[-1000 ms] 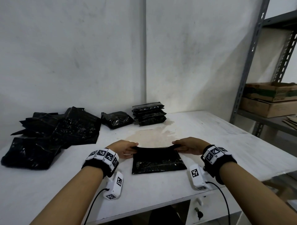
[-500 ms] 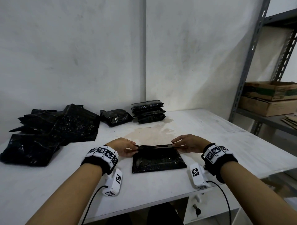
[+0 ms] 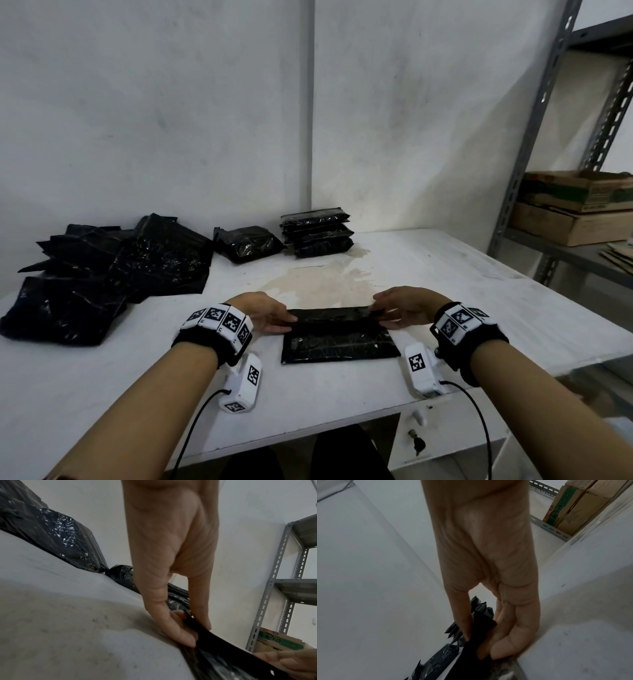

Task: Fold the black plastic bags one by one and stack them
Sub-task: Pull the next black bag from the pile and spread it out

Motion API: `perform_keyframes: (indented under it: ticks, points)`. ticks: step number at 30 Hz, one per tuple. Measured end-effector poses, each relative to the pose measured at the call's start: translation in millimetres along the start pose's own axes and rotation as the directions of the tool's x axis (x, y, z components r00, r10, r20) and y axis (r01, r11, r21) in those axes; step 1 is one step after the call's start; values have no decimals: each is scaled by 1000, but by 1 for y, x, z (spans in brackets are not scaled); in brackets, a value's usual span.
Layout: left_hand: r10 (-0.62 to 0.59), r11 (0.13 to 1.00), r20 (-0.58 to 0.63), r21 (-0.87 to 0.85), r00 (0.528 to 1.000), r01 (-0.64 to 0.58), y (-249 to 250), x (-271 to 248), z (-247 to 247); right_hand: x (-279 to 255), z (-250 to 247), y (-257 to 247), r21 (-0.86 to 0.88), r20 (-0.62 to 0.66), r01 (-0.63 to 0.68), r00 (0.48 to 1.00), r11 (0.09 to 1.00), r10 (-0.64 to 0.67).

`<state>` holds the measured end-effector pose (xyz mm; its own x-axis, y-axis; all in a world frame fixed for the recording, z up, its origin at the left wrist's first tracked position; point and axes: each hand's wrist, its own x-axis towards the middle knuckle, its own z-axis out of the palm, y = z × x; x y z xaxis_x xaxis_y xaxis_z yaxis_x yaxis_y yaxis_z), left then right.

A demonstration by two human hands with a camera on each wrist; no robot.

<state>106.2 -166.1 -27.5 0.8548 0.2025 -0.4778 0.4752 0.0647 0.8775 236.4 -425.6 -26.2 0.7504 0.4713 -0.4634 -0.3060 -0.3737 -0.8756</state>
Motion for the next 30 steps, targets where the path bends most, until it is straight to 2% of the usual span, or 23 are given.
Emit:
perform_keyframes:
  ticks: [3,10,17,20,22,24,28,30]
  points:
    - [-5,1000,-6,26,1000,5,1,-2,2,1,-1,1,7,-10,-28,1000,1000,28]
    - [-61,989,0,133,998,60,3,-4,3,-3,-3,2,-156,-51,-23,999,988,15]
    - [-78,978,-9,191,997,78,3,-2,5,-5,-3,2,-232,-65,-45,997,972,31]
    - [-92,953,-26,288,995,95,6,1,3,-7,-3,1,-270,-70,-39,997,962,20]
    - [-78,914,-60,395,995,95,4,4,2,-8,-3,1,-271,-60,-34,998,962,19]
    - [26,852,-115,522,993,38,2,9,-1,-8,-3,1,-286,-55,-28,998,958,13]
    - [107,650,-175,757,979,64,10,-1,-8,-9,-2,1,-320,-57,-11,998,947,-8]
    - [155,622,-134,783,979,8,20,-8,-11,-8,-2,-1,-348,-59,2,998,937,-24]
